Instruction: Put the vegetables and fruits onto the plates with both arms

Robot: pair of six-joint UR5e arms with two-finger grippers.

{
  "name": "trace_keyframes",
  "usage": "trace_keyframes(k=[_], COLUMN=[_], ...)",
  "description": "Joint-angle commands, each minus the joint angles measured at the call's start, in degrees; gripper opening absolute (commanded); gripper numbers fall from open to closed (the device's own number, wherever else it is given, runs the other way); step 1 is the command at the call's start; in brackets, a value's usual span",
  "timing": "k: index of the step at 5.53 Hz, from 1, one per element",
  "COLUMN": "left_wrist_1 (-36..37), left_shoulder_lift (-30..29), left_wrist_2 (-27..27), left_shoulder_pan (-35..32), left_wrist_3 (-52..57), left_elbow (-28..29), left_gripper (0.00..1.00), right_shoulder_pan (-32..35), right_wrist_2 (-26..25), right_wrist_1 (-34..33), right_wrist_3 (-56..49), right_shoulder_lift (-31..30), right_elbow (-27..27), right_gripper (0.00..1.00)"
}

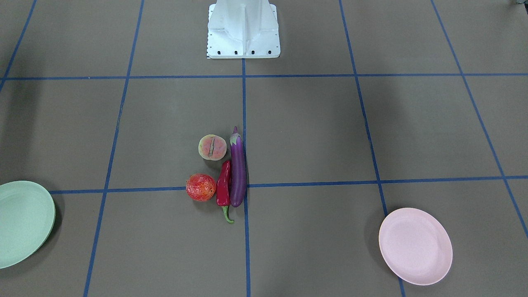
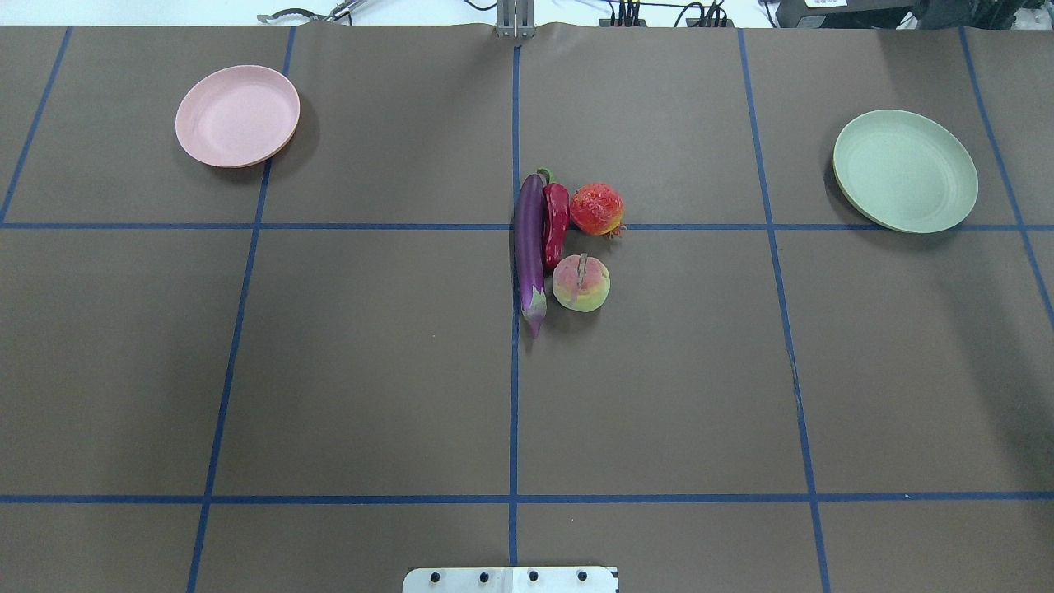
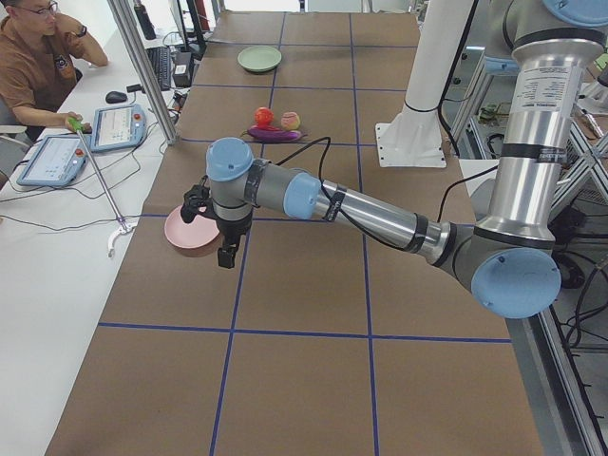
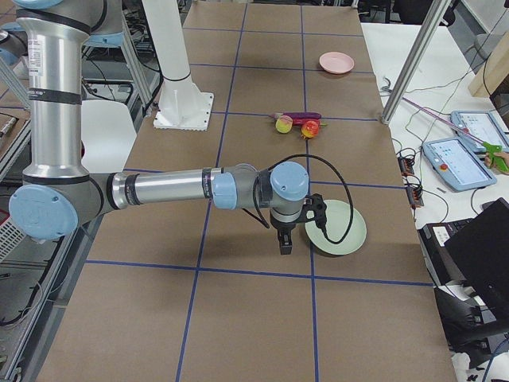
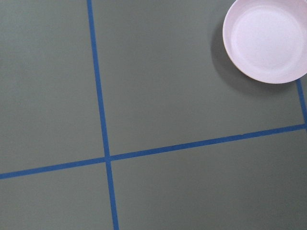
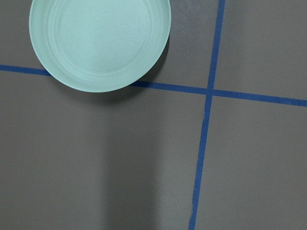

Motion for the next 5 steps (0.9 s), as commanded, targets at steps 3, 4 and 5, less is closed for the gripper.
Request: trace_keyframes(k=[3,4,5], left_wrist_1=[-6.84,-6.85,-6.94], left_shoulder_lift=[-9.35,-15.23,-21.9], left_wrist_2=[1.71,8.86,11.63], left_shoulder_pan=[19.94,28.19,34.62], left_wrist_3=[-23.25,-39.05,-48.26], left_elbow=[-0.07,0.11,2.8], left_gripper=[1.0,0.99,0.99], right_shoulder_pan=[-0.18,-0.18,-0.18], right_wrist_2=[0.9,0.99,1.6], right_wrist_1=[0.56,2.12,4.4], right_wrist_3=[2.62,2.55,2.55], right_shoulder_lift=[1.33,0.46,0.19], right_elbow=[0.57,0.13,-1.36], right_gripper=[1.0,1.0,1.0])
